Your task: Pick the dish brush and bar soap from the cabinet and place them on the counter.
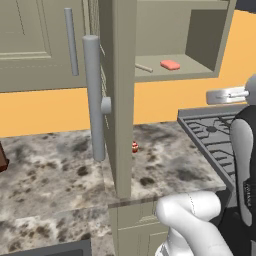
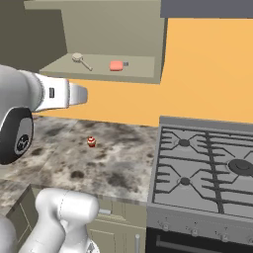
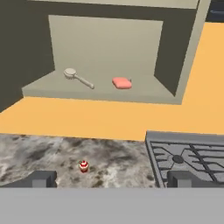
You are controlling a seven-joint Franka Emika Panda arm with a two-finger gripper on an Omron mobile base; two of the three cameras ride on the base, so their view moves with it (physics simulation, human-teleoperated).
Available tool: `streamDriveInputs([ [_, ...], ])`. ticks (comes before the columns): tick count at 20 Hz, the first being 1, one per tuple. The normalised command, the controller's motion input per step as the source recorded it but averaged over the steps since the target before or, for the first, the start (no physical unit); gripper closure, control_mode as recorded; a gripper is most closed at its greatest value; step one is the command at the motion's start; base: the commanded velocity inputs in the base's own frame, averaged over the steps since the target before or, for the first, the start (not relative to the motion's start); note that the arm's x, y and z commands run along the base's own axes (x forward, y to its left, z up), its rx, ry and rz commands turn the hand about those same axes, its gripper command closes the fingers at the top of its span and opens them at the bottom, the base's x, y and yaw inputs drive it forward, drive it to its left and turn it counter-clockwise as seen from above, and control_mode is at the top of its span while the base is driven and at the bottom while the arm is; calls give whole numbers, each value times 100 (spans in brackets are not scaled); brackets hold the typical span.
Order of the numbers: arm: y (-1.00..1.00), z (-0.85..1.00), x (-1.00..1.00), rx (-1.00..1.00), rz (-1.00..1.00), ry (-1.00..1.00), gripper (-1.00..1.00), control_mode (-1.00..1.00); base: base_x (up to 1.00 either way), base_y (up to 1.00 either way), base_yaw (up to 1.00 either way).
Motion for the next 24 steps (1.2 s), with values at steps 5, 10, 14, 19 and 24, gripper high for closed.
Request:
streamDriveInputs([
  [5, -1, 0, 20, 7, -20, 11, -100, -100, 0, 0, 0],
  [10, -20, 0, 0, 12, 0, -3, -100, -100, 0, 0, 0],
  [14, -18, 0, 2, 13, 4, -6, -100, -100, 0, 0, 0],
  [19, -1, 0, 2, 9, 4, -17, -100, -100, 0, 0, 0],
  [24, -1, 1, 4, 1, 0, -11, -100, -100, 0, 0, 0],
])
